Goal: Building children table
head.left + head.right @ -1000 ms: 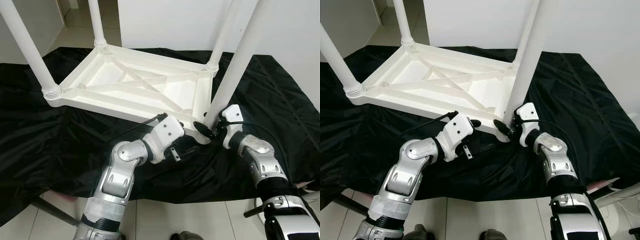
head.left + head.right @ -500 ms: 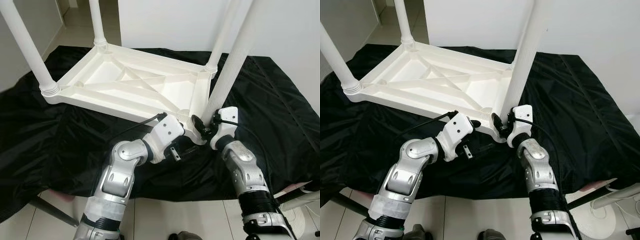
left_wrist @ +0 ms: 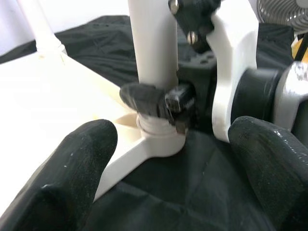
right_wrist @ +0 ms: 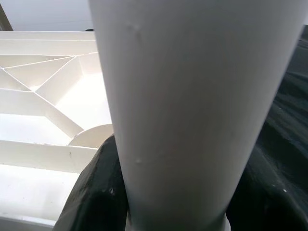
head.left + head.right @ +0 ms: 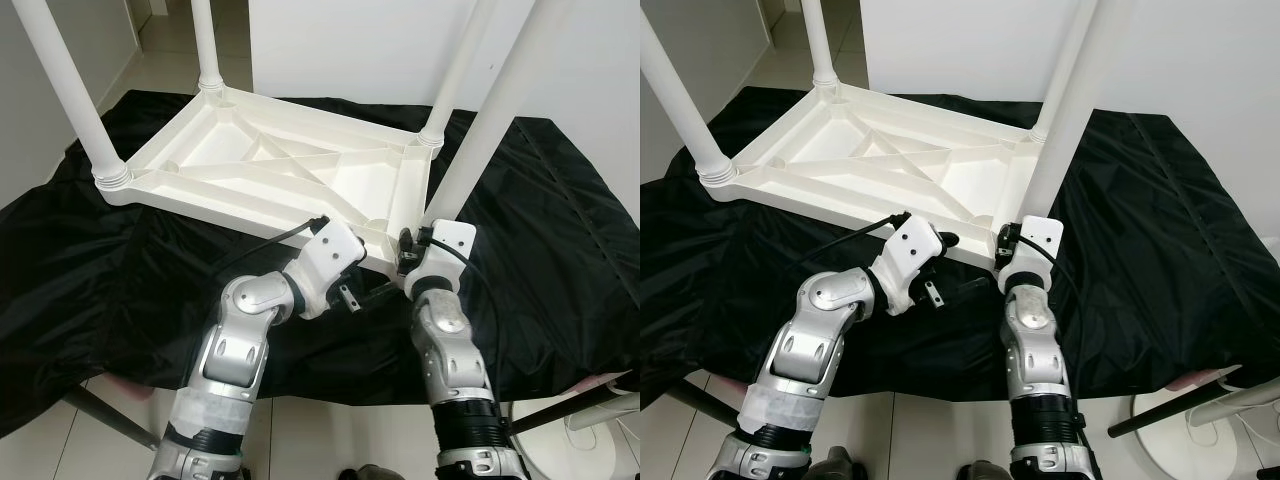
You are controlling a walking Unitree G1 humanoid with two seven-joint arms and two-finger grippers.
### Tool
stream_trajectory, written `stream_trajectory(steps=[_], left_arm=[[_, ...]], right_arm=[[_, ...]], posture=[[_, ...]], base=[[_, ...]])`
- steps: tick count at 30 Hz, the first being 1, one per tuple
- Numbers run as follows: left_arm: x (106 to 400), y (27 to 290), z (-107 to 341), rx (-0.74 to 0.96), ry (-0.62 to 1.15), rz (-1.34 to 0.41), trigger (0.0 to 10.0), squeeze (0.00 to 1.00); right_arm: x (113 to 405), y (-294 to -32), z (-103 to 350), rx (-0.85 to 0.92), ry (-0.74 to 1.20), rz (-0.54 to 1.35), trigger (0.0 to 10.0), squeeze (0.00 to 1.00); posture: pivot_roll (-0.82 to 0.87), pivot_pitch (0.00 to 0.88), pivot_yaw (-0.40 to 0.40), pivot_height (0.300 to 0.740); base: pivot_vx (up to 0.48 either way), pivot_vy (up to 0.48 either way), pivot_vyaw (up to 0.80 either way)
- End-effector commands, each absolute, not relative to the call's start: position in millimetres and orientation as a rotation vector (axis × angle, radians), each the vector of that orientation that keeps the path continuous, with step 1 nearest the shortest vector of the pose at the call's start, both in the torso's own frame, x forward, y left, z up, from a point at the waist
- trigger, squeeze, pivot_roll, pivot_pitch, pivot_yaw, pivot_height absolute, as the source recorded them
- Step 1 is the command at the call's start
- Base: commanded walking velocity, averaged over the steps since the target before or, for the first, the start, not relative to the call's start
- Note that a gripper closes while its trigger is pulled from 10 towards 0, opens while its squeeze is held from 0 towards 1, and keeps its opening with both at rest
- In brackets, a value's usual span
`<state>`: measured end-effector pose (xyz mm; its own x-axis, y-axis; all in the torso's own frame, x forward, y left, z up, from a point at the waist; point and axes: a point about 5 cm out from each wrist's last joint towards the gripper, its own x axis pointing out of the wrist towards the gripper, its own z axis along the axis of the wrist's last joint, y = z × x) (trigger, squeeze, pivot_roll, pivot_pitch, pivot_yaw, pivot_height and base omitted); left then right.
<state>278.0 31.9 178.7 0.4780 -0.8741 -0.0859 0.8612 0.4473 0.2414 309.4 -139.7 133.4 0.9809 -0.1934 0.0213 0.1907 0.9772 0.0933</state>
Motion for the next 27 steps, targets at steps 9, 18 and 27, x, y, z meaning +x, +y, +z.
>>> stream_trajectory(steps=[9,18,27], left_arm=[[285.0,32.5,181.5,0.207,-0.073,-0.867,10.0,0.0],[284.1,32.0,178.6,0.217,-0.067,-0.895,10.0,0.0],[285.4,28.0,180.4,0.218,-0.076,-0.913,10.0,0.0]], right_arm=[[299.0,-148.4,141.1,0.095,-0.103,-0.102,10.0,1.0],[292.7,-175.2,132.0,-0.017,-0.076,0.205,10.0,0.0],[309.1,-188.0,133.2,-0.1,-0.035,0.509,10.0,0.0]], posture=[[-0.01,0.01,-0.027,0.74],[-0.03,0.005,-0.039,0.74],[-0.03,0.0,-0.038,0.74]], base=[[0.0,0.0,0.0],[0.0,0.0,0.0],[0.0,0.0,0.0]])
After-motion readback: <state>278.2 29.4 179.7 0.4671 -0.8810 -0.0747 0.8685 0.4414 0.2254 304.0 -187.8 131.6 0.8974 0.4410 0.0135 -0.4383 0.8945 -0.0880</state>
